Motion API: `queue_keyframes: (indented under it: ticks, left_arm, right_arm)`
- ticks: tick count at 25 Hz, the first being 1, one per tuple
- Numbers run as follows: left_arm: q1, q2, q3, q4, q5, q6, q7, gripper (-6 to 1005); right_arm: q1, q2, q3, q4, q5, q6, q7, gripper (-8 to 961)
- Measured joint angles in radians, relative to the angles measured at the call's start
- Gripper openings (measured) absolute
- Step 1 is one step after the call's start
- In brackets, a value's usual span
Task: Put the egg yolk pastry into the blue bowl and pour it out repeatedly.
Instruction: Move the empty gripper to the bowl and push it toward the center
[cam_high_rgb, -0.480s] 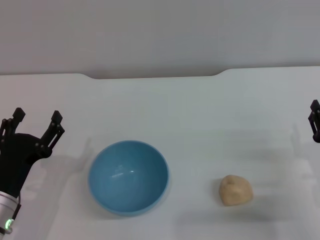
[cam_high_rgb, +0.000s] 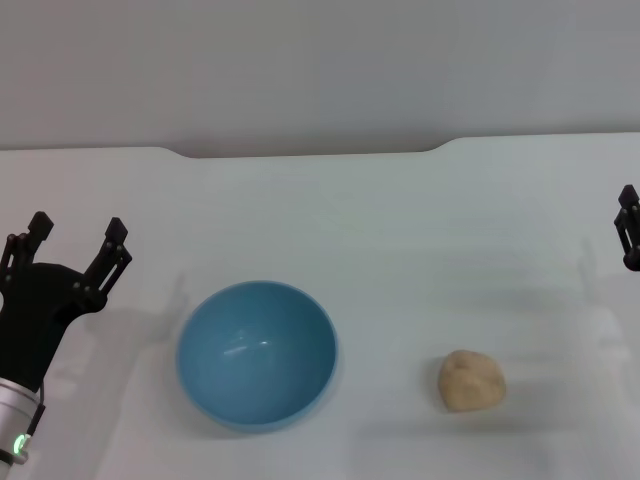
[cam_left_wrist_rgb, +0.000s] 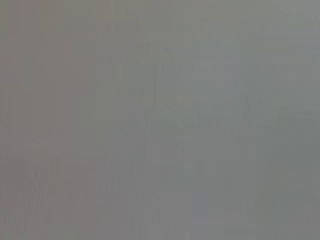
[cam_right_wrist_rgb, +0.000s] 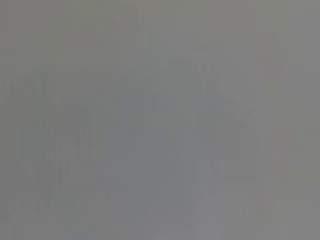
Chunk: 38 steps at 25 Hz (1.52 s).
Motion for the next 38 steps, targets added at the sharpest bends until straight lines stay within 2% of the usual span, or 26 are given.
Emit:
queue_keyframes:
  ticks: [7,12,13,14,15,17,18,19,20,23,26,29,31,32,33,36,38]
  left_arm:
    - [-0.007,0.011,-0.004,0.051,0.0,0.0,-0.046,870]
    - [-0.04,0.023,-0.017,0.092,0.0,-0.009,-0.062,869]
    - [-0.051,0.031,-0.015,0.109,0.0,-0.025,-0.064,868]
    - [-0.069,0.055,-0.009,0.164,0.006,-0.093,-0.067,868]
    - [-0.069,0.055,-0.009,0.164,0.006,-0.093,-0.067,868]
    - [-0.076,0.084,-0.018,0.233,0.031,-0.199,-0.075,869]
    - [-0.076,0.084,-0.018,0.233,0.031,-0.199,-0.075,869]
    - [-0.075,0.12,-0.061,0.343,0.086,-0.356,-0.09,869]
    - [-0.068,0.136,-0.1,0.41,0.128,-0.444,-0.095,869]
    - [-0.038,0.147,-0.212,0.549,0.229,-0.62,-0.099,870]
    - [-0.007,0.14,-0.323,0.71,0.333,-0.861,-0.099,870]
    - [0.011,0.123,-0.396,0.849,0.388,-1.095,-0.095,870]
    - [0.013,0.12,-0.408,0.875,0.395,-1.144,-0.094,870]
    - [0.015,0.108,-0.454,0.986,0.411,-1.338,-0.089,870]
    - [0.015,0.108,-0.454,0.986,0.411,-1.338,-0.089,870]
    - [0.007,0.1,-0.494,1.097,0.413,-1.563,-0.048,870]
    - [0.004,0.083,-0.52,1.145,0.414,-1.665,-0.006,871]
  right_arm:
    - [0.011,-0.001,0.003,-0.004,0.0,0.0,0.0,454]
    - [0.02,-0.002,0.008,-0.01,0.001,0.001,0.0,454]
    - [0.022,-0.002,0.011,-0.011,0.001,0.001,0.0,454]
    - [0.023,-0.002,0.013,-0.012,0.001,0.001,0.0,454]
    - [0.025,-0.002,0.021,-0.013,0.002,0.002,0.0,454]
    - [0.026,-0.002,0.029,-0.014,0.002,0.004,0.0,454]
    - [0.027,-0.002,0.035,-0.015,0.002,0.005,0.0,454]
    - [0.028,-0.002,0.042,-0.017,0.002,0.005,0.0,454]
    - [0.03,-0.002,0.048,-0.02,0.002,0.005,0.0,454]
    - [0.036,-0.002,0.06,-0.03,0.002,0.006,0.0,453]
    - [0.041,-0.002,0.067,-0.037,0.002,0.006,0.0,453]
    - [0.048,-0.002,0.075,-0.042,0.002,0.006,0.0,453]
    - [0.052,-0.002,0.08,-0.045,0.002,0.006,-0.003,453]
    - [0.055,-0.003,0.083,-0.047,0.002,0.006,-0.005,453]
    - [0.055,-0.003,0.083,-0.047,0.002,0.006,-0.005,453]
    - [0.065,-0.005,0.089,-0.058,0.002,0.007,-0.006,453]
    - [0.074,-0.005,0.1,-0.069,0.002,0.006,-0.006,453]
